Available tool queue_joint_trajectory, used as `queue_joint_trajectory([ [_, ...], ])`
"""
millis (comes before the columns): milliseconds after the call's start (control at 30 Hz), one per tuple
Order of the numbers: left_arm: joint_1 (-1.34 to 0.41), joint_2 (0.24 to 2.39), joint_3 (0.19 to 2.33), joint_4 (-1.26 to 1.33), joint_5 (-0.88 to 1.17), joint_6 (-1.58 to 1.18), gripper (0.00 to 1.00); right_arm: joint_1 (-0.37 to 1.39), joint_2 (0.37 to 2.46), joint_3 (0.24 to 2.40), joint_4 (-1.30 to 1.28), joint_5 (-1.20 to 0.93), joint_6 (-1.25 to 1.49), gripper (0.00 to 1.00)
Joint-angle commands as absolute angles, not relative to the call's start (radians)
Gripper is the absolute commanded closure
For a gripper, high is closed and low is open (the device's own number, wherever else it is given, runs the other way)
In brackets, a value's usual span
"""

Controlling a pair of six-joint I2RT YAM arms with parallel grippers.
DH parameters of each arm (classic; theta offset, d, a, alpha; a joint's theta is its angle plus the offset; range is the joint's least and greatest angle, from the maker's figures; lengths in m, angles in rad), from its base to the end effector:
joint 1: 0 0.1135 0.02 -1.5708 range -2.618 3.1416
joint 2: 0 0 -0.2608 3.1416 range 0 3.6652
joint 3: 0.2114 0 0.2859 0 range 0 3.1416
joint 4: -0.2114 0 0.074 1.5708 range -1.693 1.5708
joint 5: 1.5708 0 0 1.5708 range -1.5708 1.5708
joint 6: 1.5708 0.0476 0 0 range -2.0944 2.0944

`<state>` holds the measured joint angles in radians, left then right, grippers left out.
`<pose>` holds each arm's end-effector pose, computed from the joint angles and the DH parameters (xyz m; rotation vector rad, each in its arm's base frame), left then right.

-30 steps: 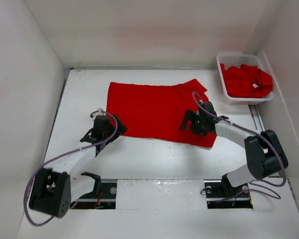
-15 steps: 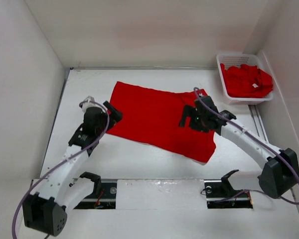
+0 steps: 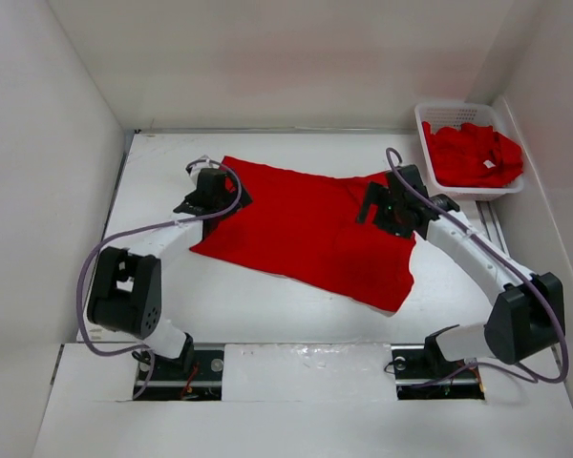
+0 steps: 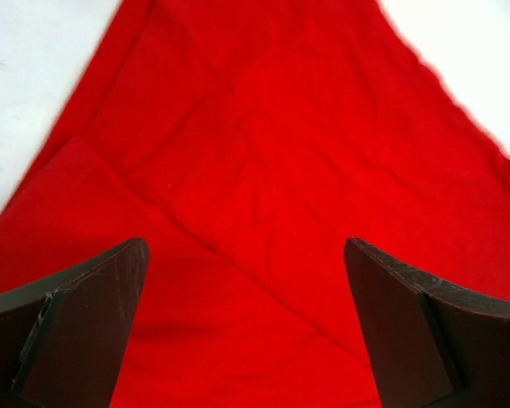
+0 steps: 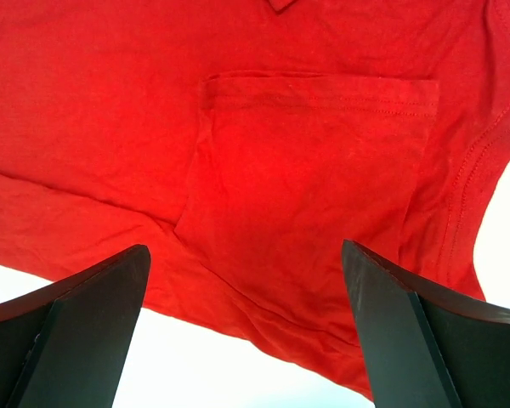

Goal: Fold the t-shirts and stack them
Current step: Fold the flattened tshirt in 1/3 of the way

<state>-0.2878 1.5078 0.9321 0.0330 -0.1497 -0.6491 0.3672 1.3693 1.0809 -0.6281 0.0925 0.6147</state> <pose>0.3610 -0.0995 0.2094 -0.4716 2.0799 -0.4007 0.3065 0.1132 0.2507 0.3485 2.4823 0.2987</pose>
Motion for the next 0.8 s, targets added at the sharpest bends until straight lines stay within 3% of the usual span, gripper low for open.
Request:
queue_joint_trajectory([
  [0, -0.279, 1.561, 0.917, 0.146, -0.11, -0.611, 0.0, 0.345, 1.367, 1.115, -0.611, 0.049, 0.578, 0.0],
  [333, -0.268, 1.543, 0.717, 0.117, -0.17, -0.747, 0.0, 0.304, 1.289, 1.06, -0.591, -0.015, 0.548, 0.0],
  [567, -0.279, 1.404, 0.599, -0.138, -0.15, -0.914, 0.0, 0.273, 1.227, 1.019, -0.601, -0.029, 0.528, 0.0],
  [767, -0.298, 1.134, 0.438, -0.268, -0.108, -1.043, 0.0, 0.252, 1.19, 0.971, -0.591, -0.057, 0.518, 0.0],
])
